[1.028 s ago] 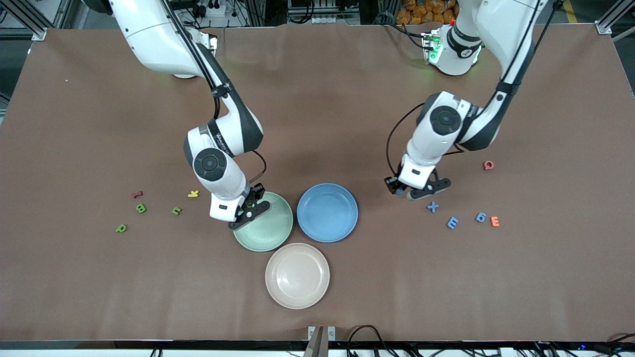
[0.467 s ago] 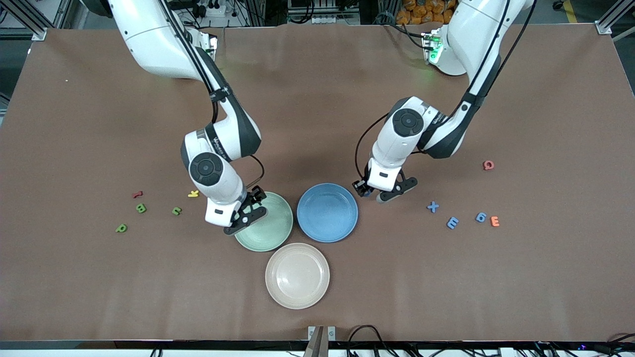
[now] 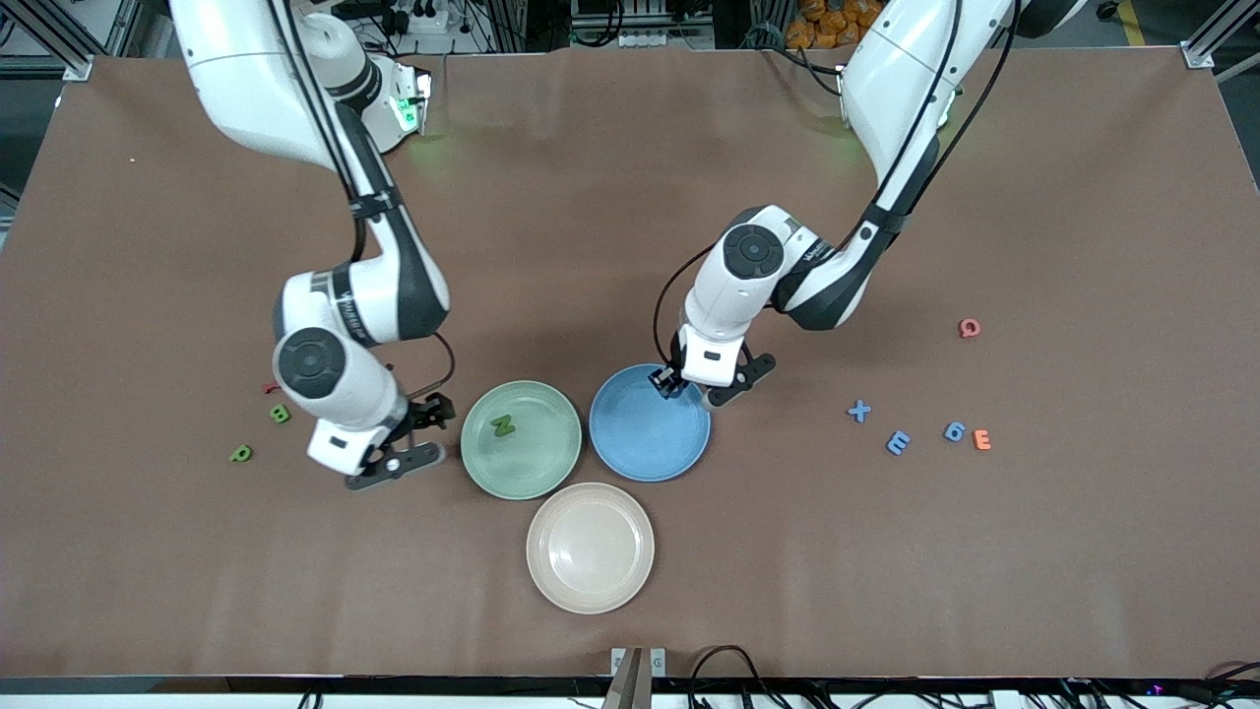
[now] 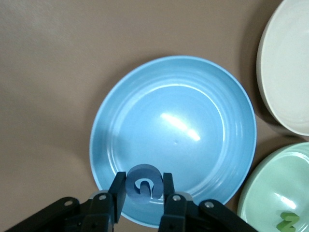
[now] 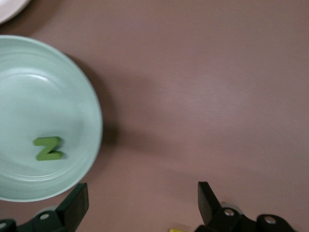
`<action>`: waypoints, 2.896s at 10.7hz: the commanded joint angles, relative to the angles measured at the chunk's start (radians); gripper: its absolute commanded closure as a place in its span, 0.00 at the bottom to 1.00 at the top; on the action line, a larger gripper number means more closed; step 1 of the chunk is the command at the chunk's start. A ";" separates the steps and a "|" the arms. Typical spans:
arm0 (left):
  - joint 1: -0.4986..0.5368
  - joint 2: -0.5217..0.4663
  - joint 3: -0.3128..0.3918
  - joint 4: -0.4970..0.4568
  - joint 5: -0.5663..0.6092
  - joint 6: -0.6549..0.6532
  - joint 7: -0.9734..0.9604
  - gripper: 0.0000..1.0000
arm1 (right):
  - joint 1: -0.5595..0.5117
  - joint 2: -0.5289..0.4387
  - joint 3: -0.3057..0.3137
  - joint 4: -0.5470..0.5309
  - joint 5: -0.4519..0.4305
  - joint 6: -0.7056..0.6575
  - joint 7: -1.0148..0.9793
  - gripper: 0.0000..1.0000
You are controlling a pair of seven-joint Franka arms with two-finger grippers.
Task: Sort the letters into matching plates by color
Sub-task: 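Release letters, return the right gripper to the green letters while the left gripper returns, then grasp the green U with the right gripper while the left gripper grasps X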
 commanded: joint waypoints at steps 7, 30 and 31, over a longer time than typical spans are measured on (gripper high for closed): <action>0.054 0.017 0.015 0.030 0.115 -0.166 0.128 0.00 | -0.185 -0.071 -0.021 -0.083 0.110 -0.012 0.207 0.00; 0.441 -0.080 -0.013 -0.234 0.093 -0.127 0.174 0.00 | -0.151 -0.044 -0.018 -0.442 0.189 0.436 0.601 1.00; 0.441 -0.078 -0.011 -0.234 0.093 -0.115 0.172 0.00 | -0.151 -0.047 -0.018 -0.442 0.189 0.430 0.602 1.00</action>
